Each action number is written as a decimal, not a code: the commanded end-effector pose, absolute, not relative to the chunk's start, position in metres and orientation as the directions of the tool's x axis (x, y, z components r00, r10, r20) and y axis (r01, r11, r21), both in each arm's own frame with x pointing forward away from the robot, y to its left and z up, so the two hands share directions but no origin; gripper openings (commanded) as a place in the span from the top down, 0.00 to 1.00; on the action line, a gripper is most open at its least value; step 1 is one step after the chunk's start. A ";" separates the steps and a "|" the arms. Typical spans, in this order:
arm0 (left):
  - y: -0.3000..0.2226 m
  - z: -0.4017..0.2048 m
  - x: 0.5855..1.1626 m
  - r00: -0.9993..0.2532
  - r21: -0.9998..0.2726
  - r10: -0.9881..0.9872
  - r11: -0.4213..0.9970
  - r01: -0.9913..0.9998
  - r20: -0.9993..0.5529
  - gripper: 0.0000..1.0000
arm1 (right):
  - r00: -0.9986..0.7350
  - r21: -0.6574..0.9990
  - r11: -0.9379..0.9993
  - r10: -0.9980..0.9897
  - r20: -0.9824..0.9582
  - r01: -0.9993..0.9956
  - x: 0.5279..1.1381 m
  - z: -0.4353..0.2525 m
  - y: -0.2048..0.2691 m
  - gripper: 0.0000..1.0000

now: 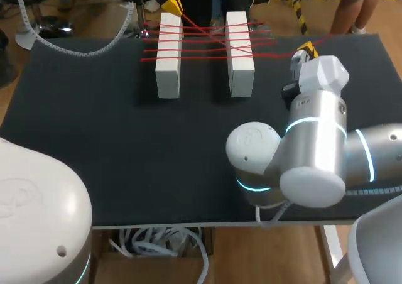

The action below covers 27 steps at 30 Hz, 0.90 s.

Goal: Grab the tape and strap the tape.

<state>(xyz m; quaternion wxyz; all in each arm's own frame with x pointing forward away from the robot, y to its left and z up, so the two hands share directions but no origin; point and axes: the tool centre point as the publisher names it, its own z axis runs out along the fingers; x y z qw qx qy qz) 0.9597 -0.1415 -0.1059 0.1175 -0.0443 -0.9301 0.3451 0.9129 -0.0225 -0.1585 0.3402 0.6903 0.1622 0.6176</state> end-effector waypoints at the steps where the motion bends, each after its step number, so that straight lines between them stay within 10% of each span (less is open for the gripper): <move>1: -0.142 -0.105 0.961 -0.968 -0.649 0.164 0.761 0.001 0.191 1.00 | 0.196 0.671 -0.720 0.642 0.741 -0.180 0.914 -0.153 -0.024 1.00; 8: -0.142 -0.105 0.961 -0.968 -0.649 0.164 0.761 0.001 0.191 1.00 | 0.196 0.671 -0.720 0.642 0.741 -0.180 0.914 -0.153 -0.024 1.00; 13: -0.142 -0.105 0.961 -0.968 -0.649 0.164 0.761 0.001 0.191 1.00 | 0.390 0.951 -0.285 0.867 0.310 -0.121 0.915 -0.154 -0.001 1.00; 27: -0.142 -0.105 0.961 -0.968 -0.649 0.164 0.761 0.001 0.191 1.00 | 0.354 0.993 0.118 0.928 -0.118 0.019 0.910 -0.127 0.023 1.00</move>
